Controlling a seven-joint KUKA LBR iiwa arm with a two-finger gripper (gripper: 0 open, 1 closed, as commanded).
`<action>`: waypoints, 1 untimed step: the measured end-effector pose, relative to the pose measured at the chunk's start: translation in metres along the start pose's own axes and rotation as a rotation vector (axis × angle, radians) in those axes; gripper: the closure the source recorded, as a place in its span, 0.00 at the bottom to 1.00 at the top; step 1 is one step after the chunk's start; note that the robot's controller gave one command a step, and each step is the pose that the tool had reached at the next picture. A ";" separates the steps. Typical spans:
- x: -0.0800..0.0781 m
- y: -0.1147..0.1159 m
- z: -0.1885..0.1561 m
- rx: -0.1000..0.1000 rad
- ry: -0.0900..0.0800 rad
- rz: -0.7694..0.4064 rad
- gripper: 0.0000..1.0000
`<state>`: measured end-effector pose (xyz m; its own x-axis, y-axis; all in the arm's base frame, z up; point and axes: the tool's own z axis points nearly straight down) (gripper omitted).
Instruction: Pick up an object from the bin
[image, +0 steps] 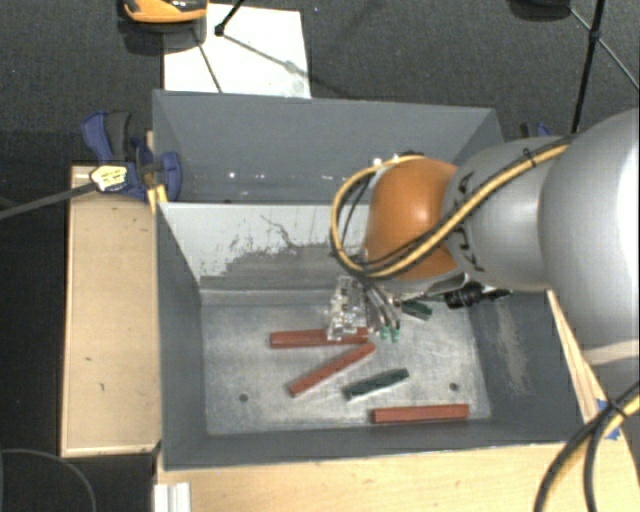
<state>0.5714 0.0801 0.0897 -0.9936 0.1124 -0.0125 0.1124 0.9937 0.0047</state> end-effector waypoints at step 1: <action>-0.001 0.000 0.000 0.000 -0.002 0.001 1.00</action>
Offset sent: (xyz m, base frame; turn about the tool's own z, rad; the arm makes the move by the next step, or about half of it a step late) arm 0.0090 0.0088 0.1460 -0.0473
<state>0.5720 0.0801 0.0901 -0.9934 0.1134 -0.0149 0.1133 0.9935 0.0051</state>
